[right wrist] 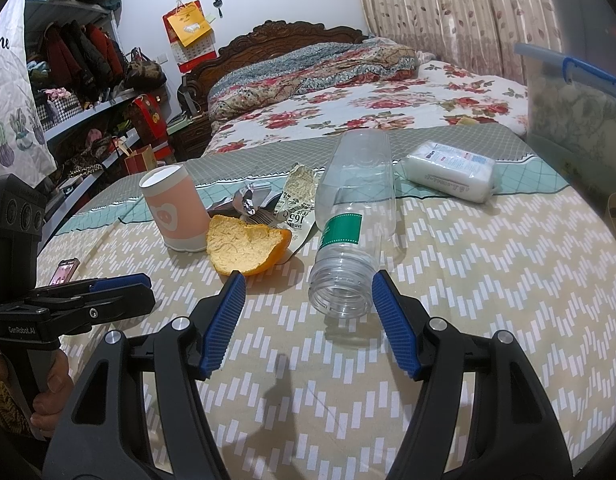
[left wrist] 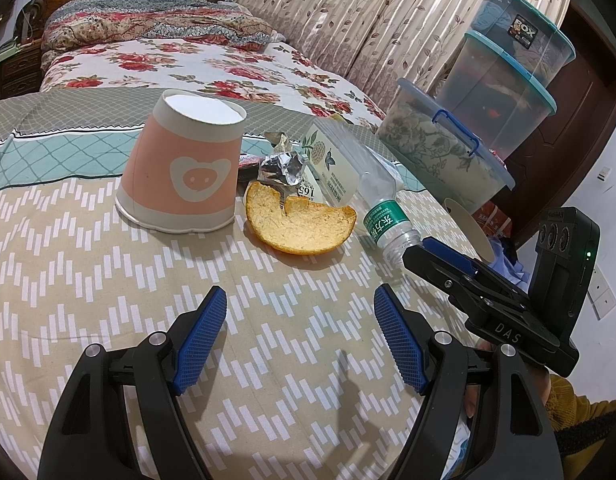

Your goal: Collect trash

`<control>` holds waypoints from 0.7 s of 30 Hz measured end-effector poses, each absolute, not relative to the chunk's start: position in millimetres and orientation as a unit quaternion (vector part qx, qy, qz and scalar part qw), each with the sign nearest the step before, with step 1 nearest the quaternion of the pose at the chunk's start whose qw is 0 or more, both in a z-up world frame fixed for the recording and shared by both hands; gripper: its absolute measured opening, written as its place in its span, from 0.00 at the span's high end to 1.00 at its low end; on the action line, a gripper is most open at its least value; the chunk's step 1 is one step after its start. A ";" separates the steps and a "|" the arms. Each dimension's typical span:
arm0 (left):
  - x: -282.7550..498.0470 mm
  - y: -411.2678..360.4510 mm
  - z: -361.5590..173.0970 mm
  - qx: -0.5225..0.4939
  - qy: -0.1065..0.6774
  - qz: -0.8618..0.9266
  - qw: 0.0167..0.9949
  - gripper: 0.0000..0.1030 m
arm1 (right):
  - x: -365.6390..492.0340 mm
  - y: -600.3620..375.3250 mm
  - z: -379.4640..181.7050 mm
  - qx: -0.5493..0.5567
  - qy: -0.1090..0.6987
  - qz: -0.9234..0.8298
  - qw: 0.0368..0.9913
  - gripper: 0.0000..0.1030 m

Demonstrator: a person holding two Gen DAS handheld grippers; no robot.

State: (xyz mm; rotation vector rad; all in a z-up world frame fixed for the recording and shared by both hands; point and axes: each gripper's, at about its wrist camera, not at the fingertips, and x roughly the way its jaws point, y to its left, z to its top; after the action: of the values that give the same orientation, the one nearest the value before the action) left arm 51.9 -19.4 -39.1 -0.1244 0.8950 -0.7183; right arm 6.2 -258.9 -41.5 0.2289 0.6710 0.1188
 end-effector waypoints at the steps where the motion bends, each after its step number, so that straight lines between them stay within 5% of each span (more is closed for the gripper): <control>1: 51.8 -19.4 -39.0 -0.059 0.423 -0.340 0.838 0.30 | 6.4 -258.7 -41.2 0.112 0.328 0.058 0.936 0.35; 21: 51.3 -18.9 -38.7 -0.061 0.423 -0.340 0.838 0.30 | 6.1 -260.7 -42.0 0.112 0.328 0.058 0.936 0.35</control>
State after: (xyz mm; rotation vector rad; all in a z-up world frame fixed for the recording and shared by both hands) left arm 51.3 -18.9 -38.7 -0.1281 0.8950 -0.7194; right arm 6.1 -260.7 -42.0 0.2279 0.6711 0.1177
